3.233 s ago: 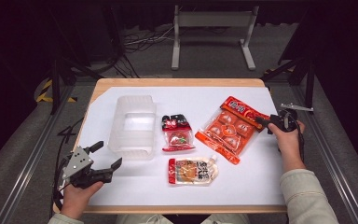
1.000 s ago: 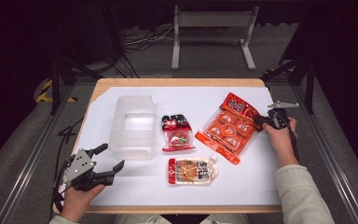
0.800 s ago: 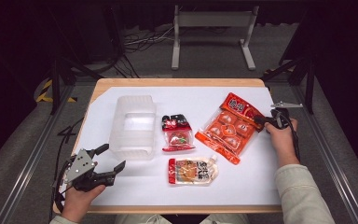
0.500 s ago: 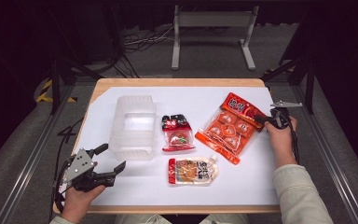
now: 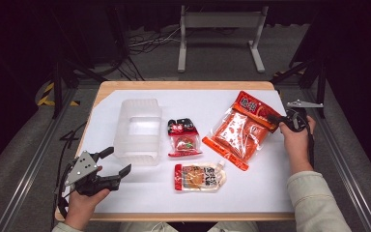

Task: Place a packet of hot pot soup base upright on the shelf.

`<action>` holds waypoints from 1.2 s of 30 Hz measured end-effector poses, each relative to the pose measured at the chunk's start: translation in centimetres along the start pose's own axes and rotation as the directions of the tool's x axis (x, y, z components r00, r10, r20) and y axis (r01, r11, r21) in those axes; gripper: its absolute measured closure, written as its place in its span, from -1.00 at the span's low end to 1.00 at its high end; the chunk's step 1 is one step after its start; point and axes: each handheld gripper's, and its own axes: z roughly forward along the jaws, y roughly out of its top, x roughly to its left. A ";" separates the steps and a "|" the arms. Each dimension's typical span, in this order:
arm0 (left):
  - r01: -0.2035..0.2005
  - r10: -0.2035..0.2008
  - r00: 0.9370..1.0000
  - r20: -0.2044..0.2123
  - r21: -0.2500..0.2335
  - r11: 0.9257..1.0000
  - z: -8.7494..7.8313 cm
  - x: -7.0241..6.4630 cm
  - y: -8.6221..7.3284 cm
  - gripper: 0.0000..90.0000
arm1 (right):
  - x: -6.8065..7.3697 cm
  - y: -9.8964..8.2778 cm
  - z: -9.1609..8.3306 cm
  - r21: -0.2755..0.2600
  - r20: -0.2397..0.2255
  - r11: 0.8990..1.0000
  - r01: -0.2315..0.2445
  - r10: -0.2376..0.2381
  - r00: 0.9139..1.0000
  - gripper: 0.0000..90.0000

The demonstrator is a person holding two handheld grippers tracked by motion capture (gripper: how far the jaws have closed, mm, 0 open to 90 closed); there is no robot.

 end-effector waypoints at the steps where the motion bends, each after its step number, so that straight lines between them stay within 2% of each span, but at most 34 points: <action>1: 0.001 -0.001 1.000 0.001 -0.002 1.000 0.0 0.0 0.1 -0.56 | 0.1 0.2 -0.3 -0.012 -0.005 1.000 -0.003 0.003 1.000 1.00; 4: -0.001 0.001 1.000 0.011 0.003 1.000 0.1 0.0 0.4 -0.50 | 0.5 0.8 -1.2 -0.037 -0.017 0.999 0.000 0.000 1.000 1.00; 5: -0.005 0.005 1.000 -0.004 0.006 1.000 0.2 -0.1 0.6 -0.48 | 0.6 1.0 -1.5 -0.043 -0.021 0.999 -0.002 0.001 1.000 1.00; 7: -0.012 0.012 1.000 -0.007 0.010 1.000 0.3 -0.3 0.7 -0.46 | 1.1 1.7 -2.4 -0.071 -0.037 0.998 -0.002 0.000 0.999 1.00; 10: -0.024 0.024 1.000 0.002 0.027 0.999 0.7 -0.5 0.8 -0.40 | 1.9 2.5 -3.4 -0.092 -0.049 0.996 0.023 -0.028 0.998 1.00; 18: 0.018 -0.021 0.999 0.047 0.045 0.999 1.6 -0.9 1.1 -0.51 | 4.1 4.2 -5.9 -0.154 -0.105 0.986 0.063 -0.080 0.991 1.00; 23: 0.025 -0.027 0.998 0.062 0.033 0.999 1.9 -1.0 1.2 -0.52 | 5.5 4.9 -7.1 -0.198 -0.149 0.978 0.067 -0.098 0.984 1.00; 25: 0.024 -0.029 0.997 0.078 0.061 0.998 2.0 -1.0 1.2 -0.44 | 6.2 5.1 -7.6 -0.216 -0.165 0.973 0.079 -0.117 0.979 1.00; 29: 0.022 -0.029 0.995 0.097 0.073 0.997 2.4 -0.9 1.1 -0.40 | 7.4 5.5 -8.5 -0.232 -0.190 0.968 0.099 -0.144 0.971 1.00; 32: 0.023 -0.030 0.994 0.110 0.065 0.998 2.4 -1.0 1.1 -0.34 | 8.3 5.8 -9.0 -0.244 -0.201 0.963 0.115 -0.166 0.965 1.00; 34: 0.045 -0.050 0.990 0.132 0.042 0.998 2.2 -1.1 1.3 -0.31 | 9.0 6.0 -9.3 -0.251 -0.204 0.960 0.127 -0.181 0.962 1.00; 35: 0.045 -0.050 0.990 0.132 0.042 0.998 2.2 -1.1 1.3 -0.33 | 9.0 6.0 -9.3 -0.251 -0.204 0.960 0.127 -0.181 0.962 1.00; 36: 0.045 -0.050 0.992 0.117 0.045 0.998 2.2 -1.1 1.4 -0.38 | 9.6 6.1 -9.6 -0.260 -0.213 0.955 0.140 -0.198 0.957 1.00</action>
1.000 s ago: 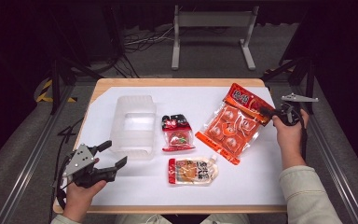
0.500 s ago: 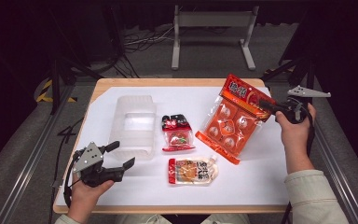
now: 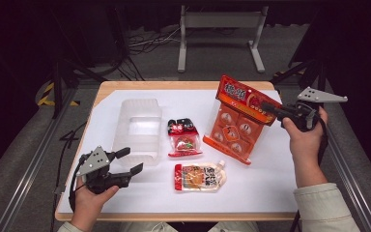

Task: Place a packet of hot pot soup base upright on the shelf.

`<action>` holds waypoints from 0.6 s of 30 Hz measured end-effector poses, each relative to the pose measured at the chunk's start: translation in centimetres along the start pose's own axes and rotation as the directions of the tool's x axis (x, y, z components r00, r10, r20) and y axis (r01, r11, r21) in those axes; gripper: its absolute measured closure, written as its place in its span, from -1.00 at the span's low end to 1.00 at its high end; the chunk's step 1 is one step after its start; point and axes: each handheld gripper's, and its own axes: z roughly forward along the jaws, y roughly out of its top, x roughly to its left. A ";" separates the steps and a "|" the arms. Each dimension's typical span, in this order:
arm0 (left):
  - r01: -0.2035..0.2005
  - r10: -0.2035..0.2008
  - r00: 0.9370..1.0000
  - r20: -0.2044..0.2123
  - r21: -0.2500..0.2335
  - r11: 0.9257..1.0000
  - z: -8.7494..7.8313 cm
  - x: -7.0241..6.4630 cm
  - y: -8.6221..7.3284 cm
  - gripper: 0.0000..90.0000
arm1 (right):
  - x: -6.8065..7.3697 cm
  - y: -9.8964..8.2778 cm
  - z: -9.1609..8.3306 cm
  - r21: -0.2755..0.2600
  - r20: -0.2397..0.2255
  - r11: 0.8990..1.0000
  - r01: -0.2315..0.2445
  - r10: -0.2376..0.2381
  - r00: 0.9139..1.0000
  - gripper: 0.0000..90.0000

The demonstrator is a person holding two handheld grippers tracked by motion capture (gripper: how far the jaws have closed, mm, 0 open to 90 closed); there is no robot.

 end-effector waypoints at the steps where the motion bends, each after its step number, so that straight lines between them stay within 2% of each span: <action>1: 0.003 -0.003 1.000 0.006 0.003 1.000 0.1 0.0 0.0 -0.38 | 0.3 0.2 -0.1 -0.002 -0.010 1.000 0.009 -0.009 1.000 1.00; 7: -0.006 0.006 1.000 0.007 0.022 1.000 0.8 -0.2 0.1 -0.41 | 1.8 1.2 -0.3 -0.011 -0.043 0.998 0.056 -0.057 0.997 1.00; 10: -0.003 0.003 1.000 0.019 0.022 1.000 1.2 -0.3 0.2 -0.34 | 2.6 1.7 -0.5 -0.012 -0.064 0.996 0.084 -0.085 0.994 1.00; 13: -0.010 0.011 0.999 0.037 -0.008 1.000 1.7 -0.3 0.3 -0.30 | 3.3 2.1 -0.7 -0.019 -0.085 0.994 0.110 -0.111 0.990 1.00; 18: -0.003 0.006 0.995 0.103 -0.024 1.000 2.8 -0.3 0.7 -0.41 | 3.8 2.7 -1.4 -0.038 -0.102 0.992 0.117 -0.120 0.988 1.00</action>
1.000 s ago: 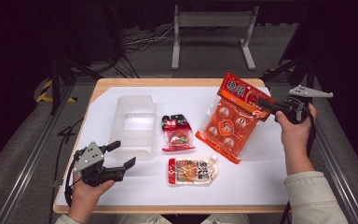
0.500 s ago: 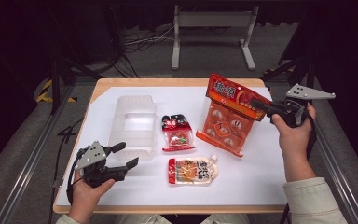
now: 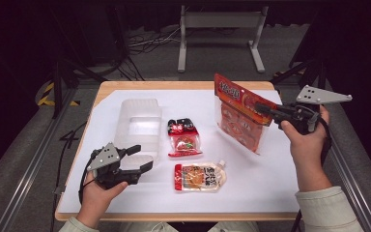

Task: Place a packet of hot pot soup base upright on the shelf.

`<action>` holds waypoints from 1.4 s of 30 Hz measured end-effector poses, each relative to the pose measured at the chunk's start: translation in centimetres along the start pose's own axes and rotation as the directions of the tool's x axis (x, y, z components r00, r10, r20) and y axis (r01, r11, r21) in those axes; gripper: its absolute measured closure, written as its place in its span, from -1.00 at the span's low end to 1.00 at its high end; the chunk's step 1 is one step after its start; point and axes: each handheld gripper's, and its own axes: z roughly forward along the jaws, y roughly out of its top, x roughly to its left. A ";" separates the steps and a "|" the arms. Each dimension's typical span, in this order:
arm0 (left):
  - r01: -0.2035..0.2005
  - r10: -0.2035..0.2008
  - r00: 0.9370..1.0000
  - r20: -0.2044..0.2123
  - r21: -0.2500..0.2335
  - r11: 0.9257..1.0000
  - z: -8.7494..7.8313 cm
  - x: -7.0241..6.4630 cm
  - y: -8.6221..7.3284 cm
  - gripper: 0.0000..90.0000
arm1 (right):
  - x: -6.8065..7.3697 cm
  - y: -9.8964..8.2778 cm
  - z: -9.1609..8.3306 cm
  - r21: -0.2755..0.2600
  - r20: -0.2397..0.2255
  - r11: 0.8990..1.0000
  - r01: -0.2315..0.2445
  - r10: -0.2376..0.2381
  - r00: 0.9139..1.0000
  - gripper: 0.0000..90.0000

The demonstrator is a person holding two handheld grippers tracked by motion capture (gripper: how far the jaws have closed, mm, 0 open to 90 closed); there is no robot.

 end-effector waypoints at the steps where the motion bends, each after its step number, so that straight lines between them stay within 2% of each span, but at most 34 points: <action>1: -0.002 0.002 1.000 0.004 0.006 1.000 0.3 -0.1 0.2 -0.45 | 0.0 0.1 -0.1 -0.005 -0.002 1.000 -0.002 0.002 1.000 1.00; 4: 0.000 0.000 1.000 0.017 0.012 1.000 0.9 -0.1 0.5 -0.51 | 0.1 0.4 -0.5 -0.016 -0.013 1.000 0.003 -0.003 1.000 1.00; 6: 0.004 -0.005 1.000 0.022 0.032 0.999 1.3 -0.3 0.9 -0.52 | 0.3 0.6 -0.6 -0.020 -0.025 1.000 -0.001 0.000 1.000 1.00; 8: -0.008 0.006 0.999 0.035 0.037 0.999 1.8 -0.4 1.2 -0.48 | 0.7 0.8 -0.7 -0.025 -0.040 1.000 0.005 -0.006 0.999 1.00; 10: -0.011 0.009 0.999 0.036 0.037 0.999 2.2 -0.4 1.5 -0.53 | 1.2 1.1 -0.6 -0.025 -0.057 1.000 0.013 -0.014 0.998 1.00; 11: 0.001 -0.002 0.999 0.052 0.032 1.000 2.6 -0.5 1.8 -0.53 | 1.4 1.1 -0.6 -0.024 -0.063 1.000 0.016 -0.017 0.998 1.00; 14: 0.015 -0.016 0.998 0.057 0.016 1.000 3.3 -0.4 2.3 -0.58 | 2.4 1.5 -0.4 -0.028 -0.091 0.999 0.039 -0.041 0.995 1.00; 19: 0.015 -0.012 0.995 0.101 -0.028 0.999 4.2 -0.6 3.0 -0.60 | 3.6 1.7 -0.2 -0.049 -0.128 0.997 0.053 -0.059 0.990 1.00; 26: 0.009 -0.004 0.995 0.102 -0.048 0.999 5.5 -0.3 3.5 -0.67 | 4.7 1.6 0.5 -0.058 -0.176 0.996 0.061 -0.070 0.982 1.00; 30: 0.020 -0.016 0.994 0.105 -0.036 0.999 6.2 -0.1 3.8 -0.70 | 5.1 1.6 0.9 -0.057 -0.193 0.996 0.068 -0.078 0.978 1.00; 32: 0.024 -0.020 0.994 0.107 -0.038 0.999 6.6 0.0 4.0 -0.80 | 5.5 1.6 1.1 -0.062 -0.211 0.996 0.070 -0.081 0.974 1.00; 35: 0.019 -0.013 0.992 0.123 -0.044 0.999 7.2 0.1 4.4 -0.83 | 5.7 1.6 1.4 -0.062 -0.223 0.996 0.071 -0.083 0.971 1.00; 38: 0.016 -0.008 0.986 0.166 -0.046 0.999 7.7 0.1 4.7 -0.91 | 6.0 1.5 1.8 -0.060 -0.238 0.996 0.072 -0.085 0.968 1.00; 41: 0.008 0.000 0.985 0.174 -0.045 0.999 8.3 0.3 4.9 -0.91 | 6.2 1.4 2.1 -0.061 -0.245 0.995 0.076 -0.089 0.965 1.00; 42: 0.017 -0.008 0.984 0.178 -0.051 0.999 8.5 0.2 5.0 -0.91 | 6.2 1.4 2.2 -0.061 -0.248 0.996 0.072 -0.085 0.965 1.00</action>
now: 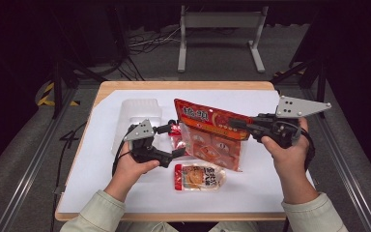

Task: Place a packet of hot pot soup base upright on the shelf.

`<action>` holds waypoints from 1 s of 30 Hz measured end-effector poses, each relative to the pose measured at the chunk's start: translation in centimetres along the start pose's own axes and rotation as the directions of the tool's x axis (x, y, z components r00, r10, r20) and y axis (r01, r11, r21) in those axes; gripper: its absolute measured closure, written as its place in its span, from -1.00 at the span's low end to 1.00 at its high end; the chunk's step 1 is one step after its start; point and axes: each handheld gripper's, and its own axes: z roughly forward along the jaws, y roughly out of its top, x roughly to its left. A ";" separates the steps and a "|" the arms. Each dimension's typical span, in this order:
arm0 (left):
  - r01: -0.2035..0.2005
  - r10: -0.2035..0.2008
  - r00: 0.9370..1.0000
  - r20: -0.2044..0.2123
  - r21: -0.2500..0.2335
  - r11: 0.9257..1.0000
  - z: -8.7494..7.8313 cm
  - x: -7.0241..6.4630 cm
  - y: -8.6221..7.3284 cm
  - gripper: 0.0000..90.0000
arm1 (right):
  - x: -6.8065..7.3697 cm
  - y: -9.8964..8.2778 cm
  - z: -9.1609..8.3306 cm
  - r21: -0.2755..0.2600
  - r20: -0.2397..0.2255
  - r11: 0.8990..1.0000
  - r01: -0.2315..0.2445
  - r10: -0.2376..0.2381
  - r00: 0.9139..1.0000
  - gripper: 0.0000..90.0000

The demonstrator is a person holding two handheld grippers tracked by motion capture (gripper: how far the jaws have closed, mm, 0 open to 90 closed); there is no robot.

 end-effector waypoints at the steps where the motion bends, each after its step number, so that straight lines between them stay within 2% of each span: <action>1: -0.002 0.002 1.000 0.002 -0.003 1.000 0.2 0.1 0.1 -0.92 | 0.0 0.0 0.1 -0.002 -0.004 1.000 -0.001 0.001 1.000 1.00; 8: 0.000 0.001 0.999 0.033 -0.034 0.999 1.5 0.5 0.6 -0.92 | 0.2 0.0 0.9 -0.008 -0.027 1.000 0.004 -0.004 1.000 1.00; 10: -0.011 0.013 0.999 0.044 -0.047 0.999 2.0 0.5 0.7 -0.92 | 0.2 0.1 1.0 -0.008 -0.030 1.000 0.003 -0.004 1.000 1.00; 15: -0.014 0.023 0.995 0.096 -0.085 0.996 3.0 0.4 0.7 -0.92 | 0.5 0.2 1.5 -0.015 -0.049 1.000 0.008 -0.009 0.999 1.00; 20: -0.018 0.030 0.993 0.117 -0.105 0.994 3.5 0.4 0.7 -0.92 | 0.6 0.2 1.8 -0.019 -0.064 1.000 0.011 -0.012 0.998 1.00; 23: -0.037 0.061 0.984 0.169 -0.142 0.989 3.5 0.2 0.7 -0.87 | 0.7 0.2 2.0 -0.022 -0.080 1.000 0.013 -0.015 0.997 1.00; 26: -0.053 0.082 0.980 0.183 -0.159 0.986 3.5 0.0 0.8 -0.79 | 0.9 0.2 2.3 -0.026 -0.097 1.000 0.012 -0.015 0.995 1.00; 27: -0.065 0.095 0.979 0.183 -0.162 0.985 3.4 0.0 0.8 -0.65 | 0.9 0.2 2.4 -0.029 -0.102 1.000 0.009 -0.012 0.995 1.00; 28: -0.071 0.101 0.978 0.182 -0.165 0.984 3.3 0.0 0.8 -0.65 | 0.9 0.2 2.4 -0.029 -0.102 1.000 0.009 -0.012 0.995 1.00; 30: -0.075 0.111 0.972 0.207 -0.176 0.982 3.1 0.0 0.8 -0.49 | 0.8 0.1 2.4 -0.034 -0.108 0.999 0.001 -0.004 0.994 1.00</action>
